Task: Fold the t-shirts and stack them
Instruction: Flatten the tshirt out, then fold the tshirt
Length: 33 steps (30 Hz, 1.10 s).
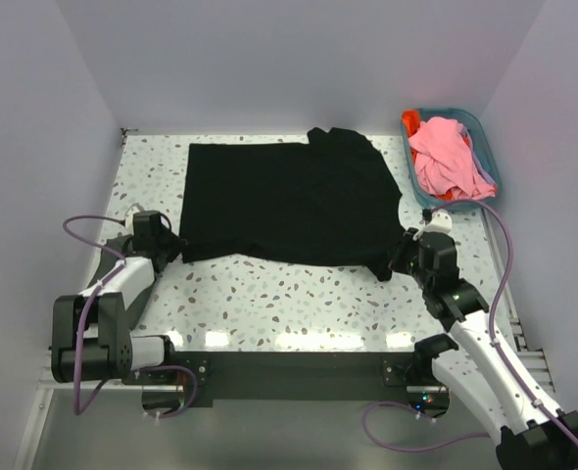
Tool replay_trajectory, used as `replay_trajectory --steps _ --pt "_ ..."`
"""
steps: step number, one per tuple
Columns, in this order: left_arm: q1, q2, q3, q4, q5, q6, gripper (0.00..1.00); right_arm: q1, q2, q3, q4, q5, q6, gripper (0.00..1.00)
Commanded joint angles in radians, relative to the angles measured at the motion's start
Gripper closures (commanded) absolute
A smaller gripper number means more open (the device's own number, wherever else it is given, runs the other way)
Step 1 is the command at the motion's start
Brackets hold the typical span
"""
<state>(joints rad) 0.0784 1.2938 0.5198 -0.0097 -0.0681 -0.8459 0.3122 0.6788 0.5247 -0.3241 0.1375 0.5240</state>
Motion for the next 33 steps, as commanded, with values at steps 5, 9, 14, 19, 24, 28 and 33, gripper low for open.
replay_trajectory --steps 5,9,14,19,24,28,33 --pt "0.008 0.002 0.036 0.042 0.022 0.007 0.85 -0.005 -0.002 0.001 0.037 -0.007 0.005 1.00" --pt "0.008 -0.011 0.042 0.025 0.025 0.008 0.91 -0.005 -0.004 0.020 0.025 0.002 0.001 1.00" --pt "0.008 -0.050 0.055 -0.041 0.027 0.005 1.00 -0.005 -0.012 0.040 0.011 0.022 -0.005 1.00" --pt "0.008 -0.128 0.063 -0.127 0.018 -0.008 1.00 -0.005 -0.027 0.078 -0.015 0.050 -0.016 1.00" --pt "0.009 -0.209 0.078 -0.220 -0.010 -0.018 1.00 -0.004 -0.053 0.116 -0.036 0.073 -0.030 1.00" --pt "0.009 -0.258 0.082 -0.298 -0.032 -0.025 1.00 -0.005 -0.082 0.127 -0.050 0.091 -0.041 1.00" --pt "0.011 -0.323 0.105 -0.374 -0.070 -0.028 1.00 -0.004 -0.119 0.139 -0.067 0.108 -0.053 1.00"
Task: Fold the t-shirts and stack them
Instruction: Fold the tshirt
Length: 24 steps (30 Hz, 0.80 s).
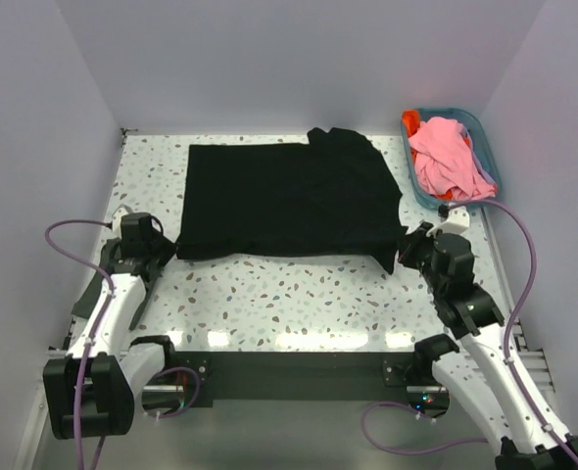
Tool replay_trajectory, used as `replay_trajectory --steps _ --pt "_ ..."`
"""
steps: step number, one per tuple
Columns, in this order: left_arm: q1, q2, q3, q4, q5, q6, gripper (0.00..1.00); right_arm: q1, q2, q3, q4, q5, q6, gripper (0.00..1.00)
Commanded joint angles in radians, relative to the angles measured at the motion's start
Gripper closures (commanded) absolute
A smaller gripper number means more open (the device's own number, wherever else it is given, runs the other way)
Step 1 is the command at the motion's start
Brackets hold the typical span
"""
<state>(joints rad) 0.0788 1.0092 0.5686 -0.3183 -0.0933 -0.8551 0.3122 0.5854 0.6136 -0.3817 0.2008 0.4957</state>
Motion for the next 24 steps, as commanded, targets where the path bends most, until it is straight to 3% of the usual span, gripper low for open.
replay_trajectory --steps 1,15,24 --pt "0.013 -0.044 0.059 -0.083 -0.049 -0.021 1.00 -0.005 -0.038 0.052 -0.009 0.046 -0.025 1.00" --pt "0.041 -0.020 0.142 -0.079 -0.053 0.019 1.00 -0.005 -0.072 0.040 0.006 0.107 -0.065 1.00" --pt "0.039 0.313 0.318 0.088 0.087 0.059 1.00 -0.005 0.217 0.126 0.217 0.035 -0.146 1.00"
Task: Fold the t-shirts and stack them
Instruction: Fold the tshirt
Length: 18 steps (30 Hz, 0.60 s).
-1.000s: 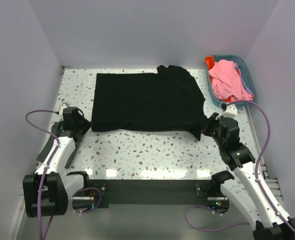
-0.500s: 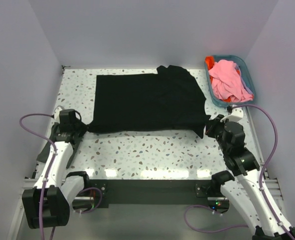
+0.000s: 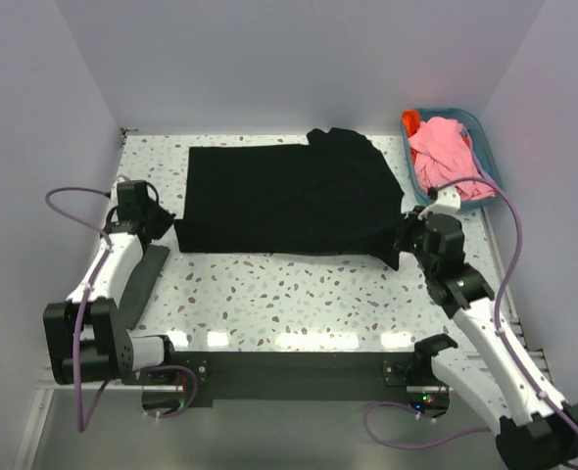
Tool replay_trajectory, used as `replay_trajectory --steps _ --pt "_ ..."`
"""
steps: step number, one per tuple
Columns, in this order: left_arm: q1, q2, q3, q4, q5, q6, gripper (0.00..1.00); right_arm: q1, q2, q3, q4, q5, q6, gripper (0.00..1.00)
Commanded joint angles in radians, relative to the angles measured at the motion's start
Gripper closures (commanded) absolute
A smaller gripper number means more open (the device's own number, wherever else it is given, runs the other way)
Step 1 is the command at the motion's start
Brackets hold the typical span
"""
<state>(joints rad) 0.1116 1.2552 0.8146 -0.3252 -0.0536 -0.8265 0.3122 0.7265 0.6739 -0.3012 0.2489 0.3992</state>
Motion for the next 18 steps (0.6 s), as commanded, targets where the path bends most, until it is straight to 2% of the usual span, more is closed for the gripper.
replay_trajectory --steps 1,7,18 --pt "0.008 0.119 0.089 0.100 0.047 0.029 1.00 -0.004 0.140 0.090 0.151 -0.011 -0.066 1.00" --pt "0.003 0.324 0.224 0.129 0.093 0.043 1.00 -0.007 0.326 0.186 0.218 0.039 -0.123 1.00" --pt "0.005 0.464 0.365 0.126 0.107 0.052 1.00 -0.053 0.534 0.276 0.322 -0.006 -0.125 1.00"
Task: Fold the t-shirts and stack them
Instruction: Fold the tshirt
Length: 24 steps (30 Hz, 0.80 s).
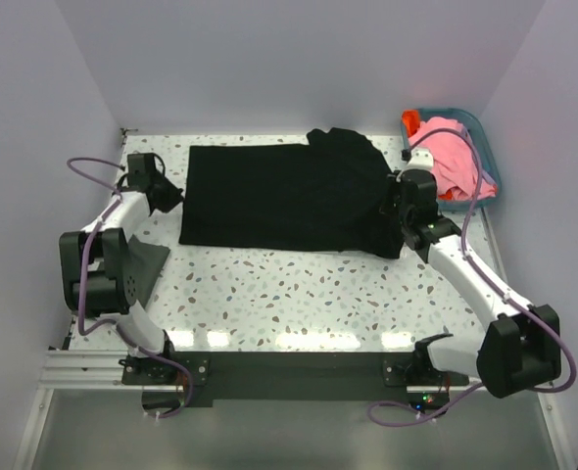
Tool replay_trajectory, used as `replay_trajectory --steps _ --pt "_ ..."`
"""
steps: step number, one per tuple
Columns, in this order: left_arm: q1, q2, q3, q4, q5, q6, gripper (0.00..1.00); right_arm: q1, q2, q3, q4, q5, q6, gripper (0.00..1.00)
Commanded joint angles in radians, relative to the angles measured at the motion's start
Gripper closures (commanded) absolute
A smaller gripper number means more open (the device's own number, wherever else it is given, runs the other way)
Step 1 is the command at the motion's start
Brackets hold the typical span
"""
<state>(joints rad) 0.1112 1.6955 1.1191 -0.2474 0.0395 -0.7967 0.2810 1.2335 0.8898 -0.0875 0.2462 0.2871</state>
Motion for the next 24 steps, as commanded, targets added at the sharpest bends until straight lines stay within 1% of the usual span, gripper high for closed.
replay_trajectory --steps 1,12,16,24 --pt "0.005 0.039 0.070 0.048 0.013 0.021 1.00 -0.026 0.038 0.072 0.115 -0.021 -0.011 1.00" --pt "0.007 0.095 0.128 0.042 0.011 0.011 1.00 -0.088 0.185 0.176 0.138 -0.116 -0.005 1.00" --pt "0.007 0.122 0.146 0.042 0.016 0.011 1.00 -0.097 0.241 0.221 0.131 -0.133 -0.008 1.00" --pt "0.008 0.167 0.173 0.048 0.016 0.013 1.00 -0.109 0.330 0.253 0.141 -0.143 0.000 1.00"
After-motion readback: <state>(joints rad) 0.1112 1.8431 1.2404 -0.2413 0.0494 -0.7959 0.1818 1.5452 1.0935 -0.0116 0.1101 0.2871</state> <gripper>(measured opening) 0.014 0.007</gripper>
